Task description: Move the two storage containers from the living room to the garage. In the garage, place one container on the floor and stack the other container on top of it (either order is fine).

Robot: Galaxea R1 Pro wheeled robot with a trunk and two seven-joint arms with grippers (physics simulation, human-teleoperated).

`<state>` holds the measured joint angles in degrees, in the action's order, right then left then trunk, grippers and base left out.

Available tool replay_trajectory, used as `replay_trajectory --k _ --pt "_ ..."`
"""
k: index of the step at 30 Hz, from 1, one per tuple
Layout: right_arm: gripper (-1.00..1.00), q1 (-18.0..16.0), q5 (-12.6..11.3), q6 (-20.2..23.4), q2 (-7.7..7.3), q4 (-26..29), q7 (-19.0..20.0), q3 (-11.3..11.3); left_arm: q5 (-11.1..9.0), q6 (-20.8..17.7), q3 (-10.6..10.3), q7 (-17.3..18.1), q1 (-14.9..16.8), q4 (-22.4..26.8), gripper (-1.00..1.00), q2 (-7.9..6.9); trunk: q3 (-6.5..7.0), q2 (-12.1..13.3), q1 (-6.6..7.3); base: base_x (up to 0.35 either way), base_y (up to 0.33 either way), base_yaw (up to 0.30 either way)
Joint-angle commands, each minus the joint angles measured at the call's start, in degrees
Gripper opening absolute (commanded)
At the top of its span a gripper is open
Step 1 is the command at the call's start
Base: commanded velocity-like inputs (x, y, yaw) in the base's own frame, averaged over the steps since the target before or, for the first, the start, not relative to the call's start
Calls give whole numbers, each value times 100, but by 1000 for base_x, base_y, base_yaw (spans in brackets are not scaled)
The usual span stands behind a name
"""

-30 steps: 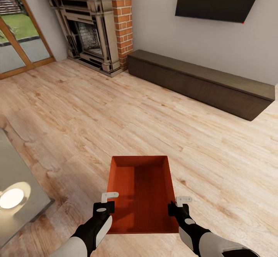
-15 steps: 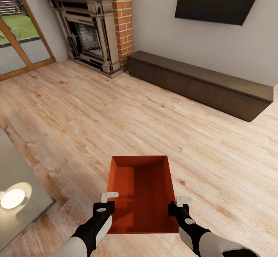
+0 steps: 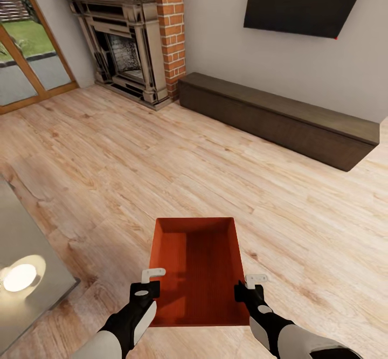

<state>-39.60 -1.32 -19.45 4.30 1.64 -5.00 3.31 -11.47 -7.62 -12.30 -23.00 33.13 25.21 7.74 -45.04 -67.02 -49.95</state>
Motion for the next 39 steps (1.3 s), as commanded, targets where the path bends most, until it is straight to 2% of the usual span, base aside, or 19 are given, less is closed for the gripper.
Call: replay_trajectory --k 1,11,22,39 --pt "-100 -3 35 -6 23 -9 8 -41 -13 -29 -41 -55 1 18 -100 0 15 39 22 0 0 0" --pt "-100 -3 36 -6 26 -9 8 -41 -13 -29 -44 -55 1 19 -100 0 198 440 242 0 0 0" --pt "-100 -3 36 -15 27 -8 8 -41 -13 -29 -42 -55 1 38 -100 0 489 881 484 0 0 0" --pt "-100 -2 43 -26 25 -11 16 -41 -13 -29 -45 -64 1 86 -100 0 645 881 484 0 0 0"
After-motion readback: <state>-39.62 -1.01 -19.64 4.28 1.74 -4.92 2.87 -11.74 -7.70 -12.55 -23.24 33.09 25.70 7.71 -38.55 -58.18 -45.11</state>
